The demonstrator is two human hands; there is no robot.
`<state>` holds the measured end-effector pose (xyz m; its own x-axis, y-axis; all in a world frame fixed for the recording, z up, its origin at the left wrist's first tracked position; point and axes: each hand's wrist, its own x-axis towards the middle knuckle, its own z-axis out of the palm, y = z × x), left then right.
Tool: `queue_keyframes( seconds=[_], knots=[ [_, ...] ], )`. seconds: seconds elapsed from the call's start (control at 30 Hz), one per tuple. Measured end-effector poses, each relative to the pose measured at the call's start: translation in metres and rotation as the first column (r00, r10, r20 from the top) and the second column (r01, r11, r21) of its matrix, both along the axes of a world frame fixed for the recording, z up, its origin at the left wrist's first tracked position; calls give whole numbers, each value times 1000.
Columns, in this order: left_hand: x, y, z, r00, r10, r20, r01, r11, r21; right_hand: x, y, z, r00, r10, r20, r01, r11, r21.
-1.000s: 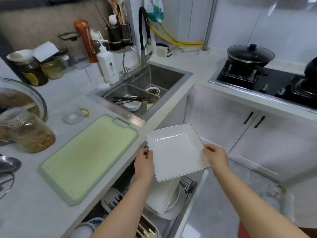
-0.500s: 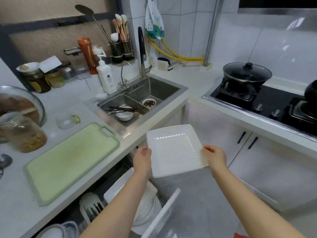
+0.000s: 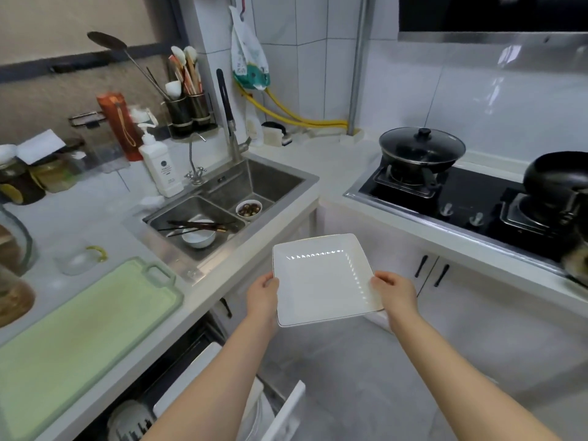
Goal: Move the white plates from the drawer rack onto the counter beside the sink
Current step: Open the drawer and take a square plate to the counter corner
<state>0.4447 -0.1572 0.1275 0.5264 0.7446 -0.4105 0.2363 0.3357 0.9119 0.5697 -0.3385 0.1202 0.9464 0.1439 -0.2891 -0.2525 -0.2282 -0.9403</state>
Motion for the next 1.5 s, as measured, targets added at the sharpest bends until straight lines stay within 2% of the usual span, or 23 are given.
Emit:
queue_keyframes(
  seconds=[0.27,0.57,0.83,1.13,1.3,1.5],
  knots=[
    [54,30,-6,995,-100,-23,100,995,1,34,16,-3,996,-84,15,84,996,6],
    [103,51,-9,996,-89,10,89,996,-22,84,34,-3,994,-84,-64,88,994,65],
    [166,58,-4,999,41,27,-40,999,-21,164,49,-2,994,31,-101,-22,996,92],
    [219,52,-3,967,255,26,-254,967,-28,247,66,14,977,211,14,-211,969,124],
    [240,69,6,967,244,76,-237,967,-90,280,94,10,964,266,1,-264,959,103],
    [276,117,5,970,202,133,-189,976,-105,313,140,-2,972,236,-13,-230,955,189]
  ],
)
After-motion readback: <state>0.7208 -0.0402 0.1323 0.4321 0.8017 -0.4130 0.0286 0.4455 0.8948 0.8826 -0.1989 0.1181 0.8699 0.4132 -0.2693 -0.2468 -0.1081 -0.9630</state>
